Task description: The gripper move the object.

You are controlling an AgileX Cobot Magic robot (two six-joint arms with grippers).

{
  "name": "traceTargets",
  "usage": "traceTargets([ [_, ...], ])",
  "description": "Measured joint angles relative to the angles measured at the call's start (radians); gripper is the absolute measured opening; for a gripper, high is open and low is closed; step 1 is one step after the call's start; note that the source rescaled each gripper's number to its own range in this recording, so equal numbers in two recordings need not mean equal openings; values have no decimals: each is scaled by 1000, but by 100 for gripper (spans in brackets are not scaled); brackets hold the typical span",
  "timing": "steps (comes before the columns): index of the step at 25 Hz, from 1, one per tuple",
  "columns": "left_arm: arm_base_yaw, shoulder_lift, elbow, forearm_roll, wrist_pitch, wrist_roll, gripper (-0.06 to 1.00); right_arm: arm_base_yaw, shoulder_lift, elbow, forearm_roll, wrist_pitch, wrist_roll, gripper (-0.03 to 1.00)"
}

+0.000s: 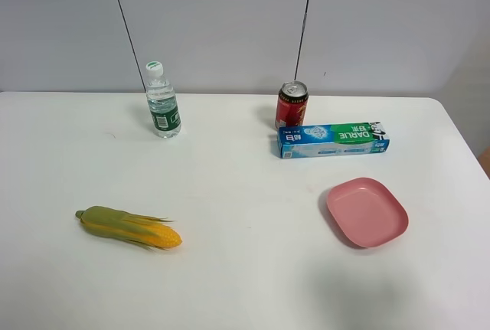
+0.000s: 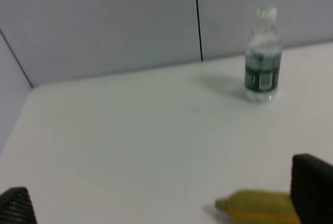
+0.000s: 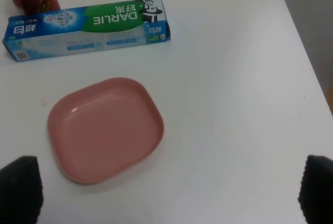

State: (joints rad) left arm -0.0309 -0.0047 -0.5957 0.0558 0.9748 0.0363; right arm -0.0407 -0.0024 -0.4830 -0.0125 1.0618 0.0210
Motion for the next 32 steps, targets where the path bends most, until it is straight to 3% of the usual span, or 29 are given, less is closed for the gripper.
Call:
traceTargets([
  [6, 0, 0, 60, -56, 30, -5, 99, 0, 0, 0, 0, 0, 0, 100],
  [12, 0, 0, 88, -56, 77, -8, 99, 0, 0, 0, 0, 0, 0, 100],
  [32, 0, 0, 91, -56, 81, -11, 99, 0, 0, 0, 0, 0, 0, 100],
])
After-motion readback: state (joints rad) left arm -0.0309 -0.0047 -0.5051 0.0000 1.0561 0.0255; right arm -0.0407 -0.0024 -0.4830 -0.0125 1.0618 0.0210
